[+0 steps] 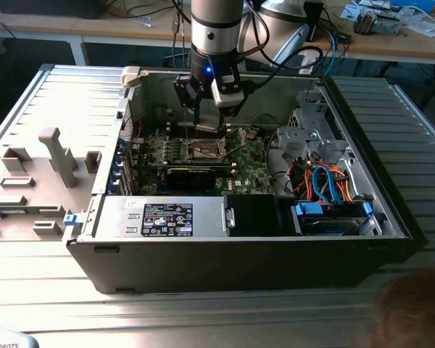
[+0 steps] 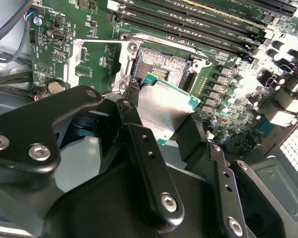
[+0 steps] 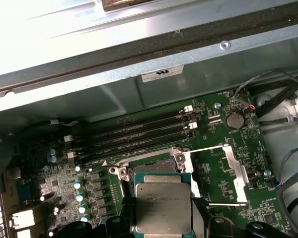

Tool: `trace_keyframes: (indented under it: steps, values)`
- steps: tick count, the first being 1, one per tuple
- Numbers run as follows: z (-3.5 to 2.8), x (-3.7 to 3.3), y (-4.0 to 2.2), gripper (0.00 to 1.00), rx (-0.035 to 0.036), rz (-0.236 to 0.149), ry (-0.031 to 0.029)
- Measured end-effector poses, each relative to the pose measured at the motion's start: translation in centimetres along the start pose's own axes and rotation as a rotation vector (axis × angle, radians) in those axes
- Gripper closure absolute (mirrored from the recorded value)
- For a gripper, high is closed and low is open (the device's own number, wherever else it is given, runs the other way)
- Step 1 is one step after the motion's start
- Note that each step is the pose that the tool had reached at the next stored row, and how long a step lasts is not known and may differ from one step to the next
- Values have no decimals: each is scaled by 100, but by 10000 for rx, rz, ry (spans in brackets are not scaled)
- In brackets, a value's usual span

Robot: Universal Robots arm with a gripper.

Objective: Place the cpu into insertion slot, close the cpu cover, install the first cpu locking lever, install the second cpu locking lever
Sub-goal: 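Place the cpu into insertion slot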

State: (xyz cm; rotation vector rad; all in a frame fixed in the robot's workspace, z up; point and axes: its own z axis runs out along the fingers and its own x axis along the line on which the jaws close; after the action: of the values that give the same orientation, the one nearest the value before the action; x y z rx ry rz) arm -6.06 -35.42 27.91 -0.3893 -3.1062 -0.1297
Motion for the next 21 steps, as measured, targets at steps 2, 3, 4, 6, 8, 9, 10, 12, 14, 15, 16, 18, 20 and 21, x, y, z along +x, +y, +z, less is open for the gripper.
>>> trace_keyframes:
  steps: [2,3,4,6,8,9,10,12,14,15,16,18,20,21]
  values:
    - [2,0,0,46,0,56,-5]
    - [3,0,0,46,-1,83,-7]
    - [5,0,0,46,-2,133,-11]
    - [9,0,-1,46,-4,223,-18]
    - [12,0,-1,46,-6,310,-25]
    - [14,0,-1,46,-6,348,-28]
    - [16,0,-1,46,-8,383,-31]
    - [23,0,-2,46,-10,503,-41]
    - [30,0,-2,46,-11,608,-50]
    - [32,-1,-3,46,-11,652,-53]
    - [34,-1,-3,46,-12,681,-55]
    - [45,-1,-4,46,-16,864,-70]
    - [58,-1,-5,46,-19,1111,-91]
    - [59,-1,-5,46,-19,1133,-92]
